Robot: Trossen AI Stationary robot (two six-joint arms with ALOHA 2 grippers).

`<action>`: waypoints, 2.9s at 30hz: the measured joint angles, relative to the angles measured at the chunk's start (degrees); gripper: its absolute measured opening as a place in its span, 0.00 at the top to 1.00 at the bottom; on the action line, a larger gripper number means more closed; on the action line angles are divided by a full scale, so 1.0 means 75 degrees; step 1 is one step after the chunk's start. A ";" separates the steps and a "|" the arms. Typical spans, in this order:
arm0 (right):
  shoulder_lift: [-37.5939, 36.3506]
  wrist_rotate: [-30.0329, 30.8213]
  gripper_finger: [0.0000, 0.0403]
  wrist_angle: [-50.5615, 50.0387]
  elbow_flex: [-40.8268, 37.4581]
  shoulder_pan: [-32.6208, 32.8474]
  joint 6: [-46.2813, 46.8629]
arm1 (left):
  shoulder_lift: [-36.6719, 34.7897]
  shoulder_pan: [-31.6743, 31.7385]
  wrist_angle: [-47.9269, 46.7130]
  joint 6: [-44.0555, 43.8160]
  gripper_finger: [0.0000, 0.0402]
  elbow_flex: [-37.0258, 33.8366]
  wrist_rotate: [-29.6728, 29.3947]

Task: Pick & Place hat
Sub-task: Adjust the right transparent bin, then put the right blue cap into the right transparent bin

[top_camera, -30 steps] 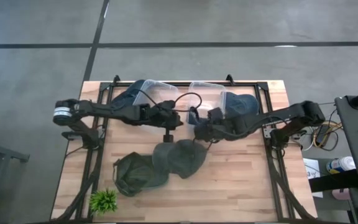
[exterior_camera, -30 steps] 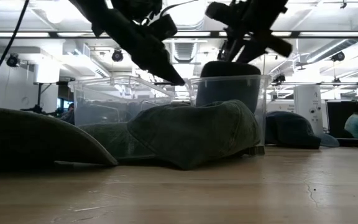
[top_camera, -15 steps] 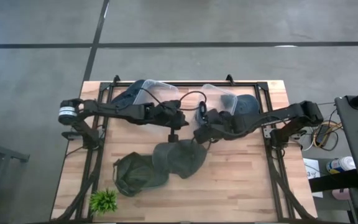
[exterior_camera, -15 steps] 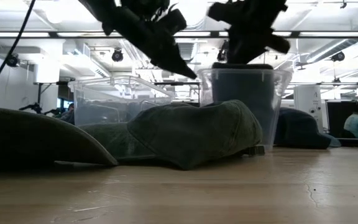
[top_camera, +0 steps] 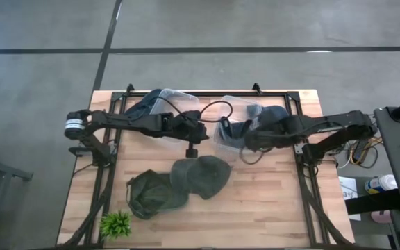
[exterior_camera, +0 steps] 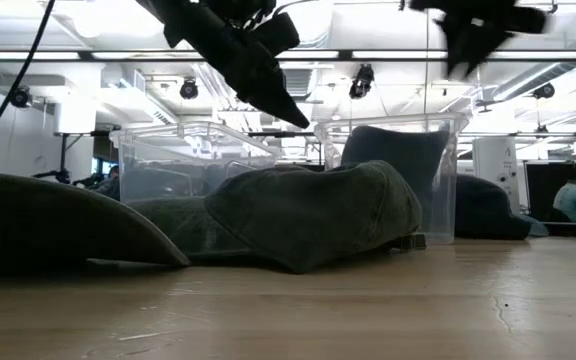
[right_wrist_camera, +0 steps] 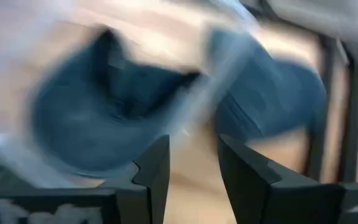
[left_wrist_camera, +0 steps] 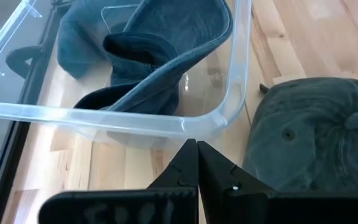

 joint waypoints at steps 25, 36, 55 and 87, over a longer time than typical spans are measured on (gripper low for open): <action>-0.0677 -0.0585 0.73 0.3843 -0.2048 -0.2820 -0.2444 | 0.0088 0.0035 -0.0025 0.0244 1.00 -0.0015 -0.0010; -0.0920 -0.1150 0.71 0.0016 -0.0798 -0.1140 -0.1955 | -0.0015 0.0035 -0.0373 0.0127 1.00 -0.0015 -0.0010; -0.2072 -0.0445 0.71 0.1685 -0.3683 -0.4052 0.1002 | -0.0093 0.0195 -0.0980 -0.1295 1.00 0.0300 0.0948; 0.1929 -0.1833 0.67 0.3514 -0.3287 -0.9212 0.1088 | -0.0093 0.0242 -0.1483 -0.1199 1.00 0.0236 0.0919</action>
